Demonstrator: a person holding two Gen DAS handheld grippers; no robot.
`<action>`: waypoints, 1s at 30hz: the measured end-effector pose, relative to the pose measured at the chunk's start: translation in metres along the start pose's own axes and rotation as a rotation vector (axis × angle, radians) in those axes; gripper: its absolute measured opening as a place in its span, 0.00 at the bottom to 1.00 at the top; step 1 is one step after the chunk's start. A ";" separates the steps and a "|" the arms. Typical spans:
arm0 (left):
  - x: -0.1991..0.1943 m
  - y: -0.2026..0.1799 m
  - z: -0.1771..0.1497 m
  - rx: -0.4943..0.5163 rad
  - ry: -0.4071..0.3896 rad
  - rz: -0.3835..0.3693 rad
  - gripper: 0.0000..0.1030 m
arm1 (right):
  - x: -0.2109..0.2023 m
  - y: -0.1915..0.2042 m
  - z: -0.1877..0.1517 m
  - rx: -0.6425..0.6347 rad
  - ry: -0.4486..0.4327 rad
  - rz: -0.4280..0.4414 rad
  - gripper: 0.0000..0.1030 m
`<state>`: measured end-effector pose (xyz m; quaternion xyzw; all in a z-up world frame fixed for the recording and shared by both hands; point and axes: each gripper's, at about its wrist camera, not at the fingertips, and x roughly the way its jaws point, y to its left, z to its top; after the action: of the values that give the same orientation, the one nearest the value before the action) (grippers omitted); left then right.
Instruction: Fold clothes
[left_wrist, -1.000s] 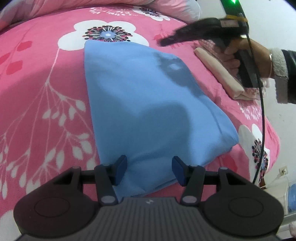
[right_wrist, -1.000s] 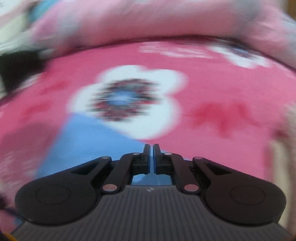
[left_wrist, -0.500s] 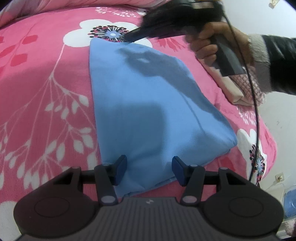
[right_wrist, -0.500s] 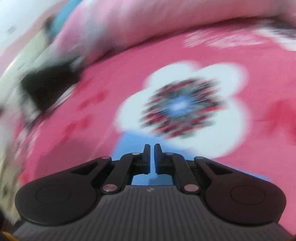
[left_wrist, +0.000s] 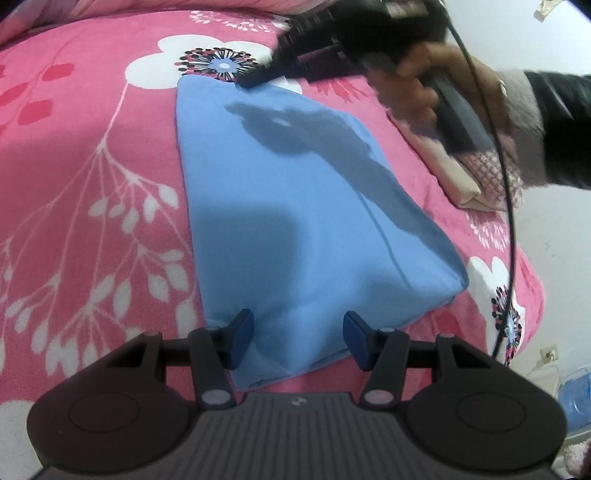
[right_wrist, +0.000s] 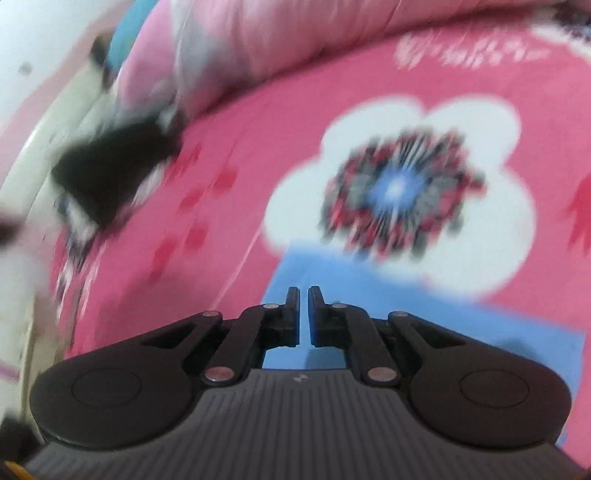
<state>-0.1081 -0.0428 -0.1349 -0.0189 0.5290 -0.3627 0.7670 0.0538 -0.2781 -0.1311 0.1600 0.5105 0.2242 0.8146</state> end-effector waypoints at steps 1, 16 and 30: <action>0.000 0.000 0.000 0.005 0.000 -0.003 0.54 | -0.002 -0.003 -0.007 -0.003 0.017 -0.036 0.05; -0.011 -0.003 -0.004 0.154 0.076 -0.018 0.54 | -0.089 0.024 -0.117 -0.006 0.000 -0.259 0.05; -0.022 -0.018 0.010 0.295 0.143 0.058 0.55 | -0.145 0.041 -0.197 0.046 0.008 -0.505 0.05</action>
<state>-0.1134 -0.0473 -0.1057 0.1350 0.5234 -0.4145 0.7322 -0.1869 -0.3141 -0.0848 0.0451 0.5426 0.0028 0.8388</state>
